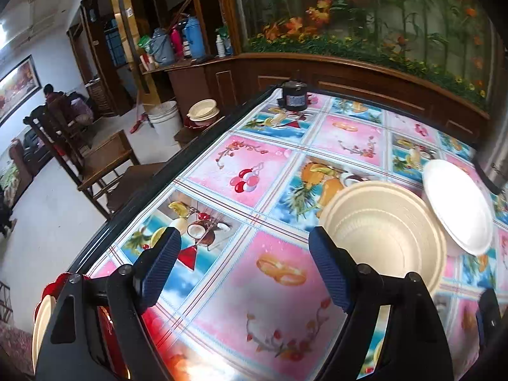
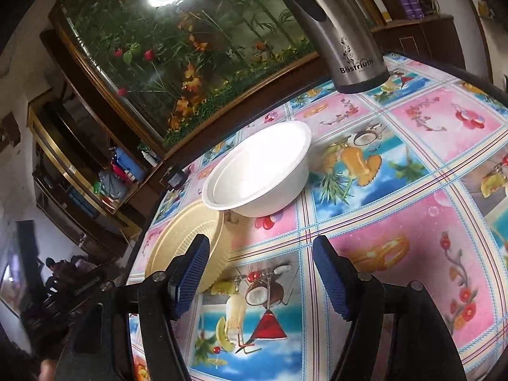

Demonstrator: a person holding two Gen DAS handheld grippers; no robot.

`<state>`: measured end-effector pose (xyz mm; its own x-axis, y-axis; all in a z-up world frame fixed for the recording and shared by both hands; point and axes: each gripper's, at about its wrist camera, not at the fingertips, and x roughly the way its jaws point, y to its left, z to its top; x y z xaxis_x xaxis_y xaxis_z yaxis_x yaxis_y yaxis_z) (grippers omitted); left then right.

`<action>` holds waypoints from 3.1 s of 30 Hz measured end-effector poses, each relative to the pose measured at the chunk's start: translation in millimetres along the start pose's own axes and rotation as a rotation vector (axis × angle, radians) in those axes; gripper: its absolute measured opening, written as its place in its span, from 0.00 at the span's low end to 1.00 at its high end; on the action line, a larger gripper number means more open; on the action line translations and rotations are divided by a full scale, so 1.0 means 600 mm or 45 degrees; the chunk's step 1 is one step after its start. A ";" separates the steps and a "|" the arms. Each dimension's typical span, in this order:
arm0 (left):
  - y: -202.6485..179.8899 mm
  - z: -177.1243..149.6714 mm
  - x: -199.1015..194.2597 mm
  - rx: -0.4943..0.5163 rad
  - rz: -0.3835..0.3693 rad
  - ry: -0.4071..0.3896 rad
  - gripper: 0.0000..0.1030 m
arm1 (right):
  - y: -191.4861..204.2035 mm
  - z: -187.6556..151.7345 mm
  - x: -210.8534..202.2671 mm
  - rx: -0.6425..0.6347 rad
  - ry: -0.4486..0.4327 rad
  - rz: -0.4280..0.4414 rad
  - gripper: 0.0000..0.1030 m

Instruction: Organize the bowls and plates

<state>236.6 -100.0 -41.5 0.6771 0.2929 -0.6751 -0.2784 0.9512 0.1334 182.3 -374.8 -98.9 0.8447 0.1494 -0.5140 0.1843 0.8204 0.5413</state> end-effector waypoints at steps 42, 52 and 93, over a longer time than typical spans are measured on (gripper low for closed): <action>-0.067 -0.039 0.061 0.169 -0.345 0.277 0.81 | 0.009 -0.016 0.010 -0.034 0.018 -0.063 0.68; -0.114 -0.069 0.012 0.398 -0.510 0.312 0.81 | -0.002 0.004 -0.010 -0.021 -0.044 -0.088 0.68; -0.115 -0.087 0.000 0.412 -0.583 0.248 0.81 | -0.023 0.016 0.001 0.028 0.138 -0.108 0.68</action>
<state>220.5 -170.5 -88.7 0.5335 -0.1483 -0.8327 0.2552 0.9668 -0.0087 184.9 -391.5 -100.2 0.7667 0.1400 -0.6266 0.2643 0.8206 0.5068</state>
